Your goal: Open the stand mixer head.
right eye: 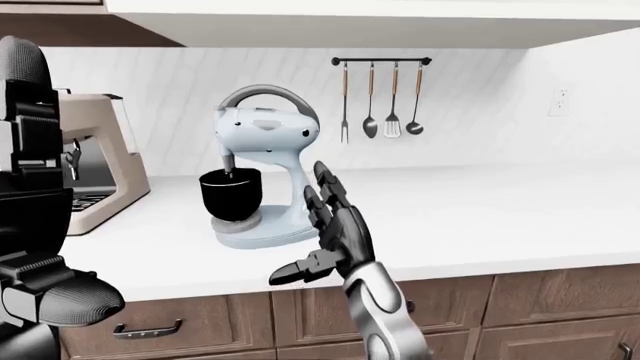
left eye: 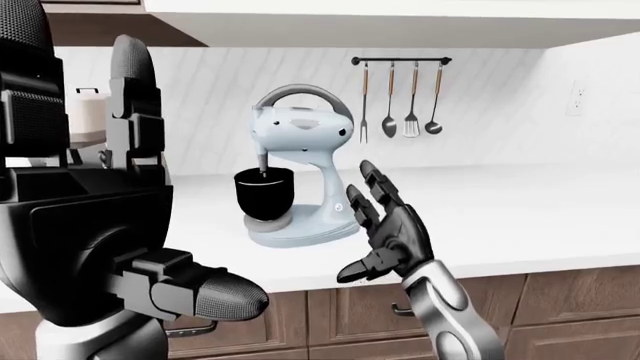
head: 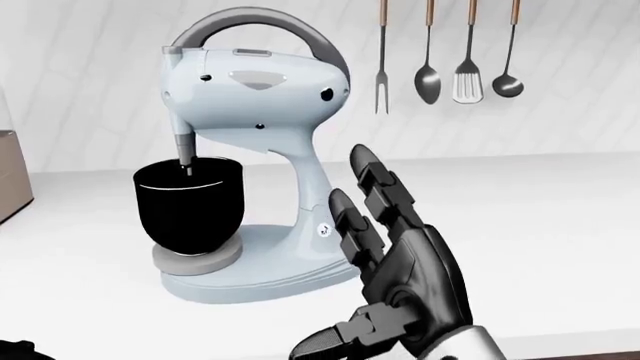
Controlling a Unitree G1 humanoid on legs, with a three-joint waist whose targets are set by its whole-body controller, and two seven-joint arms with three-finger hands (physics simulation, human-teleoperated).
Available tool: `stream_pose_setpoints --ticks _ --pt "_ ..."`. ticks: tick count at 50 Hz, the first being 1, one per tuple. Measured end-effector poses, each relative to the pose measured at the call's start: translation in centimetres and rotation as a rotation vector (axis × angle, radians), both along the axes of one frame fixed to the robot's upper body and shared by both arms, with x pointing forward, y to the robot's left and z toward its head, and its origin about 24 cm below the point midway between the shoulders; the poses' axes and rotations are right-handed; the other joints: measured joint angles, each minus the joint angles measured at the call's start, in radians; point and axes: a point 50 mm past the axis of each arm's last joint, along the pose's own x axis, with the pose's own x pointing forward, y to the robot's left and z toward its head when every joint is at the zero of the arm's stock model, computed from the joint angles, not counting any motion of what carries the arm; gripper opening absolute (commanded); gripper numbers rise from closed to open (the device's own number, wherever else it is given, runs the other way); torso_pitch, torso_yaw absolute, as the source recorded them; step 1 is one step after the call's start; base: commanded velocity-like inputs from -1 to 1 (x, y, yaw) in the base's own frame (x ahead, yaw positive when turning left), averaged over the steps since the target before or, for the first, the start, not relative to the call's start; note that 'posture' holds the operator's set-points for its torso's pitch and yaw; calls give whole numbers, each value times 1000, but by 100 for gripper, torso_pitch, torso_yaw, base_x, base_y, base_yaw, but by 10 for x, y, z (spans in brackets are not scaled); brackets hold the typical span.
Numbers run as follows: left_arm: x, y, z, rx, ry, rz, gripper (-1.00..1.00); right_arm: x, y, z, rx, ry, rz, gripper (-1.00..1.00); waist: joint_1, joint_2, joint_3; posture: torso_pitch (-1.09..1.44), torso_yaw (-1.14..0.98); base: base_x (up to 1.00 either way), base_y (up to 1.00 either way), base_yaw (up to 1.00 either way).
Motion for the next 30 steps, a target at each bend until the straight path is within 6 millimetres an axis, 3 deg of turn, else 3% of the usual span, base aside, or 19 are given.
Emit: stream_pose_setpoints --ticks 30 --pt "0 0 0 1 0 0 100 0 5 -26 -36 54 12 100 0 2 0 -65 0 0 0 0"
